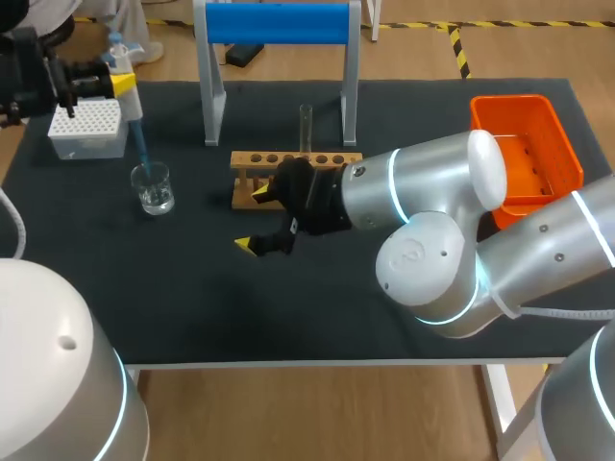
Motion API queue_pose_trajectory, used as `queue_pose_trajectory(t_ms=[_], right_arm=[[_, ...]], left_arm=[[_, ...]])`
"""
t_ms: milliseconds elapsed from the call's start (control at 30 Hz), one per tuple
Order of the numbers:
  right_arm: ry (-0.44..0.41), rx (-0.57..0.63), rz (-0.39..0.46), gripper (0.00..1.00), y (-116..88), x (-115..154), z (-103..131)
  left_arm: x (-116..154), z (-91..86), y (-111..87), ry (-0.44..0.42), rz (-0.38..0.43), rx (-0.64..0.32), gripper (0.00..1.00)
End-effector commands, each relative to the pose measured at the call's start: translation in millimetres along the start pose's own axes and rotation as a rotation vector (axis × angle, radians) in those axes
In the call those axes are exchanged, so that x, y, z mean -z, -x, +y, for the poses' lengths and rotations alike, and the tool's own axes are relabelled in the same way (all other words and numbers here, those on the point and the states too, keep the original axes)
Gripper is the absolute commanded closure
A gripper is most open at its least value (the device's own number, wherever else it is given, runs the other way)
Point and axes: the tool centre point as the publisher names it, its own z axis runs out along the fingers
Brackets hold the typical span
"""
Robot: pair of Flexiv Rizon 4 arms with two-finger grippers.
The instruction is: Invert the test tube, pick up the pipette, mount the tip to pipette, aspirate from beaker and dispense into the tube, eject the tip, return the pipette, and cap with the stopper.
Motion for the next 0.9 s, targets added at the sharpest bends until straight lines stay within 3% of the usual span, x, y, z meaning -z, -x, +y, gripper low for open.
queue_pose_trajectory(t_ms=[33, 900], right_arm=[[0.002, -0.001, -0.003, 0.0, -1, -2, -1], [0.002, -0.001, -0.003, 0.0, -1, -2, -1]], left_arm=[[-3, 7.6, 1.8, -0.009, 0.004, -0.008, 1.0], [-5, 44.1, -0.7, 0.0, -0.031, 0.001, 1.0]])
